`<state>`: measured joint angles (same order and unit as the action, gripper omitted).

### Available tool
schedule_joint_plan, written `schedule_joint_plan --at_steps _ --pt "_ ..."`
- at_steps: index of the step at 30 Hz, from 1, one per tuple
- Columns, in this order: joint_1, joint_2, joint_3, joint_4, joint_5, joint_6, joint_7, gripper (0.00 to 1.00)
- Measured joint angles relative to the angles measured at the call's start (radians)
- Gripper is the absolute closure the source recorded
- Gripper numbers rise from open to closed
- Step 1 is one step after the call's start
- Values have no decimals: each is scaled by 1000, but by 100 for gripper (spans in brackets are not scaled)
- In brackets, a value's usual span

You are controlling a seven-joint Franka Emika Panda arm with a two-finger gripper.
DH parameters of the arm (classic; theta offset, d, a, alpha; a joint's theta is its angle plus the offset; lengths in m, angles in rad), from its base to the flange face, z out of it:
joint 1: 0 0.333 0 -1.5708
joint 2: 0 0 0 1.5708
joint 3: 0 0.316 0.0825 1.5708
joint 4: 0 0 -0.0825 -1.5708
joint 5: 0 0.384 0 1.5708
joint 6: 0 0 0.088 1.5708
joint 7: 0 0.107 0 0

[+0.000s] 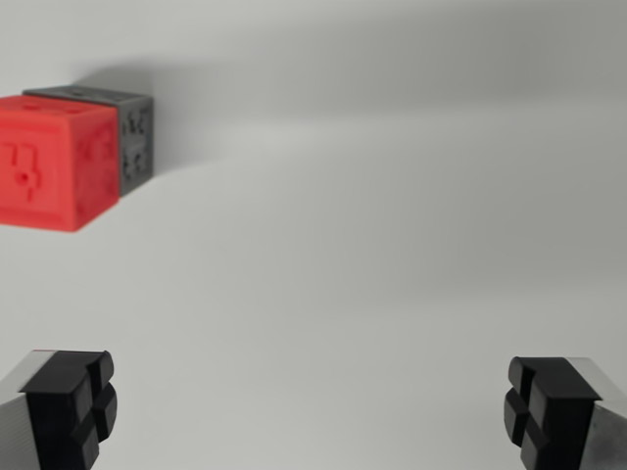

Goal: Destack cube

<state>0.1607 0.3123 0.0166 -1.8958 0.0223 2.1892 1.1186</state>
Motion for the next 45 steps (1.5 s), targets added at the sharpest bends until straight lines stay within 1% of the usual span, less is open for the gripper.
schedule_joint_plan --at_steps 9,17,25,32,36,38,40,45 --pt "44 56 1 45 -6 15 73 0" --pt "85 115 1 97 -12 24 141 0" --pt "130 186 1 169 -17 29 217 0" --pt "164 245 0 230 -22 29 273 0" --pt "186 286 -2 277 -25 28 309 0" --pt "192 299 -2 282 -25 33 314 0" --pt "193 306 -2 281 -25 42 314 0" --pt "193 343 -8 277 -25 81 315 0"
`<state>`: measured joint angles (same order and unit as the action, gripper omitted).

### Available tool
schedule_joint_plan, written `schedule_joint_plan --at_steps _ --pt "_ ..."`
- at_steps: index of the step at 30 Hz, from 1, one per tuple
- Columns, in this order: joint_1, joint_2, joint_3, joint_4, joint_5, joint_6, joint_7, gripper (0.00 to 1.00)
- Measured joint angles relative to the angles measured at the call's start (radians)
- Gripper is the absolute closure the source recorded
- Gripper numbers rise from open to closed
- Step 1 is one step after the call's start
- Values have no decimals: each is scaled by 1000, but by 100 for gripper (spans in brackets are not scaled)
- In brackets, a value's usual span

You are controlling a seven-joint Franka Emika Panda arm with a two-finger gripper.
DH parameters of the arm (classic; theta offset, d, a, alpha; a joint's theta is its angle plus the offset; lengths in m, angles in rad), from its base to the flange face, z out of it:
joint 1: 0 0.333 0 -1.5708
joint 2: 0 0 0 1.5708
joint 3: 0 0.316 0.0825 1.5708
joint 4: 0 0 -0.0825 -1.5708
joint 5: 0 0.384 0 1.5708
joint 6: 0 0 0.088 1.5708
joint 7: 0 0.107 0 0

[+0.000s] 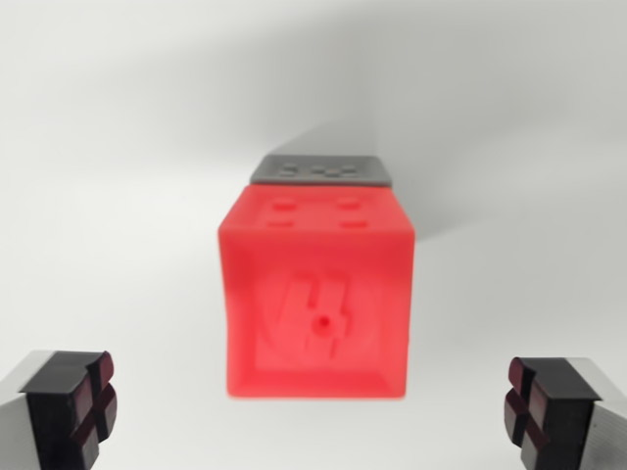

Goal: Destack cube

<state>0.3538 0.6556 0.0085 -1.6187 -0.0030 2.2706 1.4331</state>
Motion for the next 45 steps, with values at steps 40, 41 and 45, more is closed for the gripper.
schedule_joint_plan --at_steps 40,41,45 --pt "0 122 0 8 0 114 0 100" --pt "0 122 0 8 0 114 0 100" --pt "0 122 0 8 0 114 0 100"
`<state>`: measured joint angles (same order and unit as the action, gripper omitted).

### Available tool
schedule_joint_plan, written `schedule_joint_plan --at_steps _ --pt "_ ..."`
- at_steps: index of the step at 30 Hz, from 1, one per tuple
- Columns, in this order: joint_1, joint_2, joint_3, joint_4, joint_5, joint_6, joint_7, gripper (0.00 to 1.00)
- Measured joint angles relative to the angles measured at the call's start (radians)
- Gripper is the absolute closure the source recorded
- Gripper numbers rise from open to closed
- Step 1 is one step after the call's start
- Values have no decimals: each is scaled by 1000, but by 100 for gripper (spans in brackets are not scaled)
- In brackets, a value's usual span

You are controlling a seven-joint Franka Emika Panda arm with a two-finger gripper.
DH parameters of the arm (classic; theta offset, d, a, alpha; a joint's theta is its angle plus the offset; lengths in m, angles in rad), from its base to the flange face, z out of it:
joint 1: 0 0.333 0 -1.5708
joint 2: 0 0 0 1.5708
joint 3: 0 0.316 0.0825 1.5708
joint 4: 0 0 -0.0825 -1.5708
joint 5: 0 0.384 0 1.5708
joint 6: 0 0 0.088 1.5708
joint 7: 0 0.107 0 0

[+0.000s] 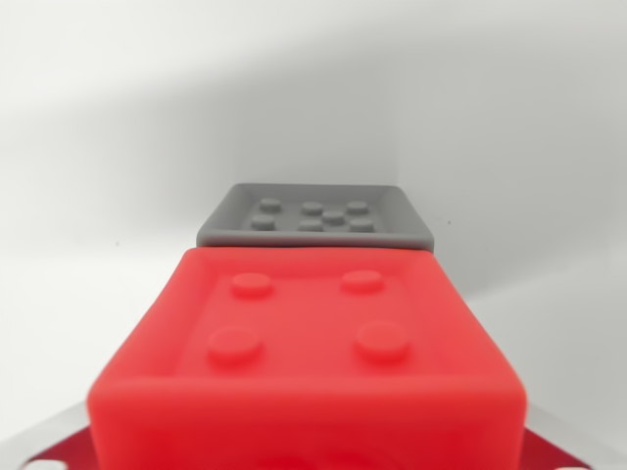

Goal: Destack cube

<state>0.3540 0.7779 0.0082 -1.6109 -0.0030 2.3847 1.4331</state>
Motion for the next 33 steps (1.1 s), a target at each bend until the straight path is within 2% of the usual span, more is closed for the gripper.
schedule_joint_plan --at_steps 23,33 --pt "0 -2 0 0 0 -1 0 100" --pt "0 -28 0 -3 0 -20 0 100"
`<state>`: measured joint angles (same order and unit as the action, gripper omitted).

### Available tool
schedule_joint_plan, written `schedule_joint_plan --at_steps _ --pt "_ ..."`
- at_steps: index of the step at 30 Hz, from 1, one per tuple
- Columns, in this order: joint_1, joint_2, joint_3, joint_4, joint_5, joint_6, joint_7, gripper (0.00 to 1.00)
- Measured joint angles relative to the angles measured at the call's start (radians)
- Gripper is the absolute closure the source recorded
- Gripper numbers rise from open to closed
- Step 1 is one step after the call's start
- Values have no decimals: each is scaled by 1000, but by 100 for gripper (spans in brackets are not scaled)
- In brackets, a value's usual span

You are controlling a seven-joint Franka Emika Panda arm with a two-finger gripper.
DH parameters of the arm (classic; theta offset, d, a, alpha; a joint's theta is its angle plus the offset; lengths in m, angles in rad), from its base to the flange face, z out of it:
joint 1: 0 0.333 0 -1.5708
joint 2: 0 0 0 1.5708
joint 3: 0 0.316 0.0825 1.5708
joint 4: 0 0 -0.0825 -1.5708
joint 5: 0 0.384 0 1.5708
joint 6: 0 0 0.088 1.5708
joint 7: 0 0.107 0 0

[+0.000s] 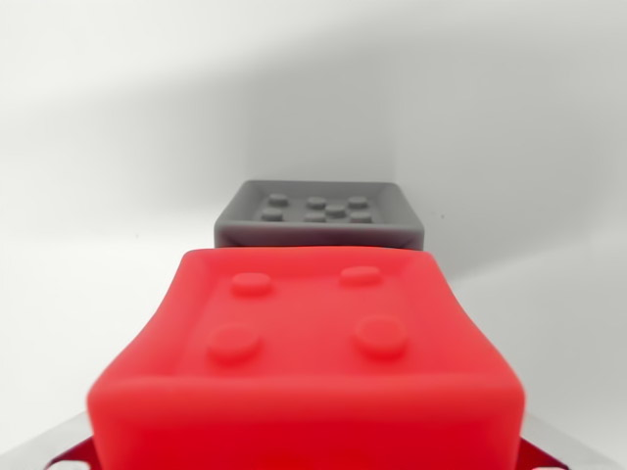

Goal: Destack cube

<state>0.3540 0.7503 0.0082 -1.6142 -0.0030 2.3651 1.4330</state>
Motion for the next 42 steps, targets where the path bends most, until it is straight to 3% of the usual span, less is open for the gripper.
schedule_joint_plan --at_steps 29,42 --pt "0 -131 0 -7 0 -119 -2 100" --pt "-21 -178 -1 -93 0 -88 -60 100"
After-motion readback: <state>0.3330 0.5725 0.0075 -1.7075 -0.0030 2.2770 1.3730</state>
